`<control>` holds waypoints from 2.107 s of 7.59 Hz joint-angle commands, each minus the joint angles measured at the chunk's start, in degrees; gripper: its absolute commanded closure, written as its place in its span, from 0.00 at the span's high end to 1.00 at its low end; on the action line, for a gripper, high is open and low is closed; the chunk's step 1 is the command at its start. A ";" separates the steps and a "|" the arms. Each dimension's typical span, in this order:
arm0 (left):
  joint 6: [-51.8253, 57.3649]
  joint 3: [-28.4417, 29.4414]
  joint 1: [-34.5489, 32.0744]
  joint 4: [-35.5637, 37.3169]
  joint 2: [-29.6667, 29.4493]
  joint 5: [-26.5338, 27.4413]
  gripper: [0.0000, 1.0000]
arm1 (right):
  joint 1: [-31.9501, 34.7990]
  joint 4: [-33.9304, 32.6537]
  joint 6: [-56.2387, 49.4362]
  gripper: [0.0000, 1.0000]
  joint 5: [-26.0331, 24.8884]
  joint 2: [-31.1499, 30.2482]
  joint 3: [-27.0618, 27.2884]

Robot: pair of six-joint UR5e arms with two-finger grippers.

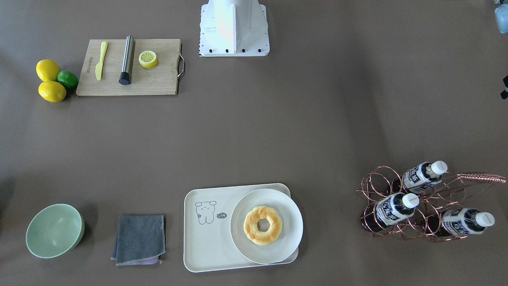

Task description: Place tea on tray

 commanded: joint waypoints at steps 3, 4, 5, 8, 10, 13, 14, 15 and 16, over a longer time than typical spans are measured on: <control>-0.09 -0.31 -0.02 -0.10 0.00 0.09 0.98 | 0.00 0.08 -0.18 1.00 -0.21 -0.44 0.00; -0.09 -0.66 -0.02 -0.01 0.09 -0.09 0.98 | 0.00 0.08 -0.18 1.00 -0.30 -0.44 0.00; -0.09 -0.66 -0.02 -0.01 0.00 0.00 0.98 | 0.00 0.08 -0.18 1.00 -0.30 -0.44 0.17; -8.30 -6.08 0.15 -1.14 -0.44 -4.56 0.98 | 0.00 0.17 0.26 1.00 -0.12 -0.26 0.09; -15.08 -11.89 5.40 -2.47 -3.31 -4.57 0.98 | 0.00 0.34 0.18 1.00 -0.12 -0.43 -0.18; -26.70 -13.14 13.75 -5.46 -11.05 5.41 0.98 | 0.00 0.34 0.09 1.00 -0.12 -1.31 -0.44; -28.02 -12.97 15.60 -5.29 -12.90 6.84 0.98 | 0.00 0.34 0.09 1.00 -0.12 -1.40 -0.44; -29.78 -12.79 15.80 -4.15 -15.18 7.12 0.97 | -0.09 0.34 0.09 1.00 -0.12 -1.49 -0.62; -30.23 -12.18 16.67 -2.66 -17.55 10.08 0.97 | 0.00 0.34 0.09 1.00 -0.12 -1.40 -0.97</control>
